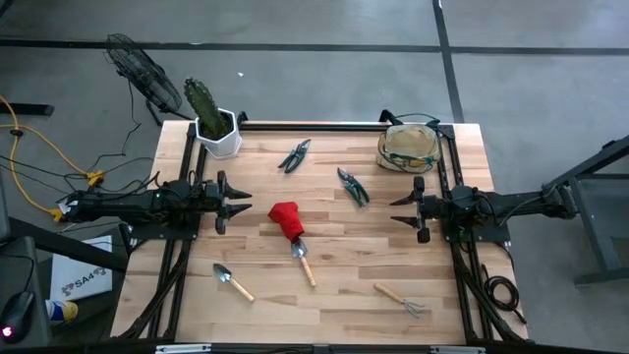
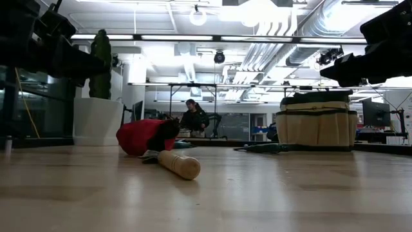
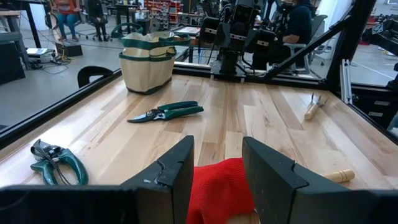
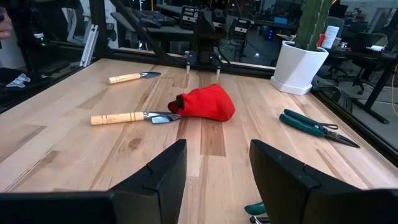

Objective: Pick & Place Garden tools in Gardening bag
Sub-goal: Put the red gloves into the gardening bag

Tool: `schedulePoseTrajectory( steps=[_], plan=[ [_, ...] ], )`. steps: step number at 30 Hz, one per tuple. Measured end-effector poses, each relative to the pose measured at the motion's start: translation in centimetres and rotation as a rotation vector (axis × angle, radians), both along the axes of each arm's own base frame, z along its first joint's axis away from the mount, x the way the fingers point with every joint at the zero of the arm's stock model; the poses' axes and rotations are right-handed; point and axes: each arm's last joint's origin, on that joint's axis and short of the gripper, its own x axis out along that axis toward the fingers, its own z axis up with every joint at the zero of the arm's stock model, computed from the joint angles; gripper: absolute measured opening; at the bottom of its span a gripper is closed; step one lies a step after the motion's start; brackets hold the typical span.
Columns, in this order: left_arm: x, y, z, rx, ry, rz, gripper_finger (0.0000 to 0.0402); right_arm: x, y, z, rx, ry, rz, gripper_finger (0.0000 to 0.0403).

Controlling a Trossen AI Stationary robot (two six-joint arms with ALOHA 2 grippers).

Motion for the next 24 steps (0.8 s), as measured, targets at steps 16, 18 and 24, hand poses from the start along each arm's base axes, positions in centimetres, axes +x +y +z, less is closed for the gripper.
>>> schedulePoseTrajectory(
  steps=[16,18,24],
  plan=[
    [0.01,-0.05,-0.04,-0.003,0.003,-0.017,0.0134,0.02,-0.14,0.20,0.054,-0.023,-0.057,0.0168],
    [0.01,-0.05,-0.02,0.012,0.003,-0.018,0.0134,0.02,-0.15,0.19,0.080,-0.023,-0.063,0.0168],
    [0.03,-0.23,-0.04,0.038,0.006,-0.083,0.0137,0.03,-0.15,0.26,0.157,-0.031,-0.070,0.0168]
  ],
)
